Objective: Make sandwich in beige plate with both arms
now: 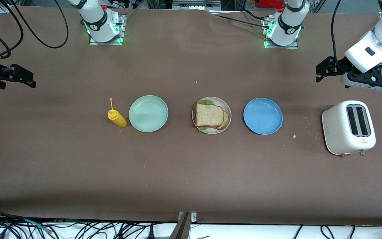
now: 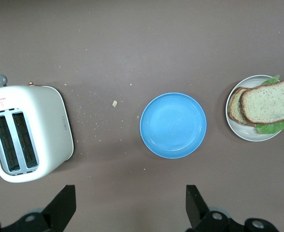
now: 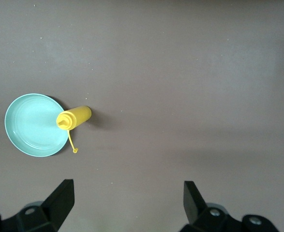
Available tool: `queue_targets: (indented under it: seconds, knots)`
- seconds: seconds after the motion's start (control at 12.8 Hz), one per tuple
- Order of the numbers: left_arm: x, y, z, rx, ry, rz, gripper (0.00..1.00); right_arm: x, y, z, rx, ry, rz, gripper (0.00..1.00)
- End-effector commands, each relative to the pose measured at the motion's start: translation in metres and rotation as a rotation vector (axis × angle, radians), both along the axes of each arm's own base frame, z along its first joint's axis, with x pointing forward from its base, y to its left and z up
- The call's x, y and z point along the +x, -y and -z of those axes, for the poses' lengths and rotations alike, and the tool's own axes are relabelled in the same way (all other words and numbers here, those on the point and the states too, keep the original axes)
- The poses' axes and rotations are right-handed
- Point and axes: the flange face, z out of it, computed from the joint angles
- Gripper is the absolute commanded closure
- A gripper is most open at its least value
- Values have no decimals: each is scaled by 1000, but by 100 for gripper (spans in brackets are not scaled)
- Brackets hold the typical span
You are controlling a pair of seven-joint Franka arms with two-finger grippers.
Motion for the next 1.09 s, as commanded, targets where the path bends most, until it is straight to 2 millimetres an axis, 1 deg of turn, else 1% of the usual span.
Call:
queue_targets:
  seconds: [0.0, 0.08, 0.7, 1.01]
  knots:
    - [-4, 4, -1, 36, 3, 7, 0, 2, -1, -4, -12, 9, -12, 0]
    - [-5, 13, 0, 46, 1, 25, 0, 2, -1, -4, -12, 9, -12, 0]
    - [-2, 12, 2, 31, -11, 15, 0, 2, -1, -5, -12, 10, -15, 0]
    - [-2, 12, -1, 31, -6, 16, 0, 3, -1, -4, -12, 10, -15, 0]
